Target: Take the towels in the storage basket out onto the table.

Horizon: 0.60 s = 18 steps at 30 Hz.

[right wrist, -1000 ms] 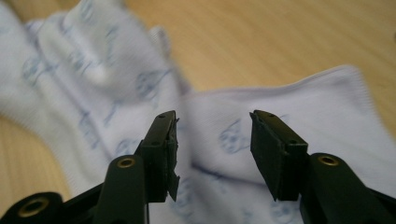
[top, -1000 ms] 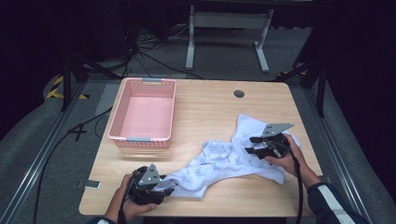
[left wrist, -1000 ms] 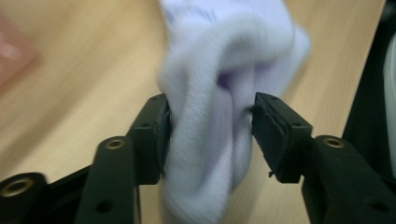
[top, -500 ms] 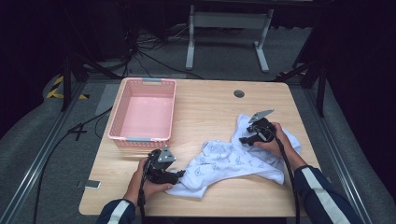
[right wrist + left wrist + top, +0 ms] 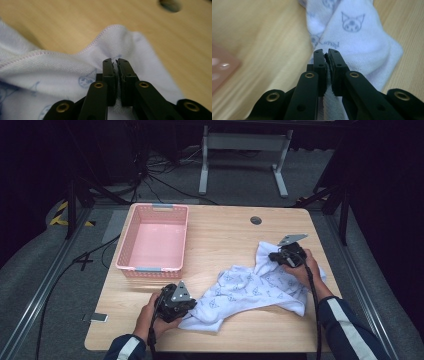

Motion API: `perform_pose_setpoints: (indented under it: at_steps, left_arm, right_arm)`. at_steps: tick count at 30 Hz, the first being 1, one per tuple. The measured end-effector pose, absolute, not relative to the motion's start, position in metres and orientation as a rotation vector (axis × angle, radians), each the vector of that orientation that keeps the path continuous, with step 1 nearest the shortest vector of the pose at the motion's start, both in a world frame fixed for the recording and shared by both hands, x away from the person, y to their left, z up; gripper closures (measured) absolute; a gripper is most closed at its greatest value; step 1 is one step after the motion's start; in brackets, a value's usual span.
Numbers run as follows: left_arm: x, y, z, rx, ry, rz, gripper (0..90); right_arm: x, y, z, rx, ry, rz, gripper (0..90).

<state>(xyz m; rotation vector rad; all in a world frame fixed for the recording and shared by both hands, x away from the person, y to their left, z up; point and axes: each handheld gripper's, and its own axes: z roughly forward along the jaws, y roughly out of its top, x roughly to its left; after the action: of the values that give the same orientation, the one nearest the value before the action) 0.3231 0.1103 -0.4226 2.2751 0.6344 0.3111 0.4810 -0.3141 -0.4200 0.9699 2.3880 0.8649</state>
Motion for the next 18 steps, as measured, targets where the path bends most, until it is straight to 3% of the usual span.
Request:
perform_pose_setpoints:
  at_steps: [4,8,16,18]
  left_arm:
    - [0.309,0.117,-0.399,2.206,0.622,0.446,85.7]
    - [0.299,0.117,-0.391,2.191,0.581,0.433,85.7]
    - [0.265,0.078,-0.412,2.352,0.339,0.161,84.9]
    - [0.266,0.076,-0.412,2.328,0.351,0.132,81.2]
  right_arm:
    - [0.473,-0.341,-0.395,1.01,2.183,0.883,85.6]
    - [0.465,-0.372,-0.384,1.077,2.07,0.857,85.6]
    - [0.466,-0.418,-0.403,1.251,2.037,0.715,84.4]
    - [0.467,-0.424,-0.409,1.287,2.047,0.689,79.1]
